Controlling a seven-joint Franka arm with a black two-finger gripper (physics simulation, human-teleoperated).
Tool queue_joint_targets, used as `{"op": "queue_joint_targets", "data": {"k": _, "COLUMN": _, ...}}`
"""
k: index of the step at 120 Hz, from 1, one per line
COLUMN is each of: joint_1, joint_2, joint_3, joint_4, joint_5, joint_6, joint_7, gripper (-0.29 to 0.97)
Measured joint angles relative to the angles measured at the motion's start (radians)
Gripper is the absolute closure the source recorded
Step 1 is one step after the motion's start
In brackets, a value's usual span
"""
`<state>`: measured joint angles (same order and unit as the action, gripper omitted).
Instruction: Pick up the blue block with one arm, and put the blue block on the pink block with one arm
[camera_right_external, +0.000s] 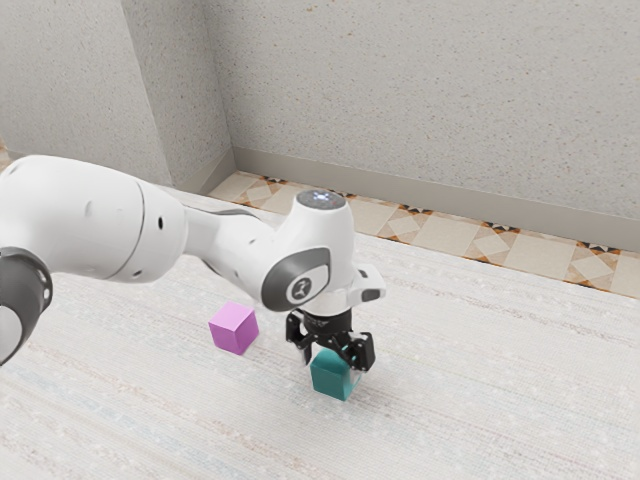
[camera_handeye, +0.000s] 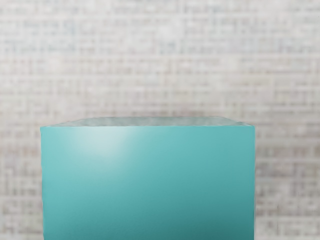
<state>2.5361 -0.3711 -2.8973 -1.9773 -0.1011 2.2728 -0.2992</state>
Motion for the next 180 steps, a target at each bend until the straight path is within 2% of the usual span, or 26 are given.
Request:
{"op": "queue_joint_targets", "data": {"k": 30, "joint_1": 0.003, "joint_2": -0.035, "joint_3": 0.013, "joint_4": 0.031, "joint_5": -0.005, "joint_6": 0.0, "joint_7": -0.001, "gripper": 0.01}}
{"op": "queue_joint_targets", "data": {"k": 59, "joint_1": -0.006, "joint_2": -0.048, "joint_3": 0.014, "joint_4": 0.032, "joint_5": -0.007, "joint_6": 0.0, "joint_7": -0.002, "gripper": 0.19}}
{"op": "queue_joint_targets", "data": {"k": 75, "joint_1": -0.005, "joint_2": -0.051, "joint_3": 0.015, "joint_4": 0.032, "joint_5": -0.007, "joint_6": 0.0, "joint_7": -0.002, "gripper": 0.25}}
{"op": "queue_joint_targets", "data": {"k": 150, "joint_1": -0.012, "joint_2": -0.025, "joint_3": 0.018, "joint_4": 0.033, "joint_5": 0.002, "joint_6": -0.004, "joint_7": -0.012, "gripper": 0.3}}
{"op": "queue_joint_targets", "data": {"k": 163, "joint_1": -0.073, "joint_2": -0.012, "joint_3": 0.083, "joint_4": 0.033, "joint_5": 0.004, "joint_6": -0.01, "joint_7": -0.014, "gripper": 0.31}}
{"op": "queue_joint_targets", "data": {"k": 180, "joint_1": -0.088, "joint_2": 0.016, "joint_3": 0.107, "joint_4": 0.033, "joint_5": 0.007, "joint_6": -0.026, "joint_7": -0.017, "gripper": 0.31}}
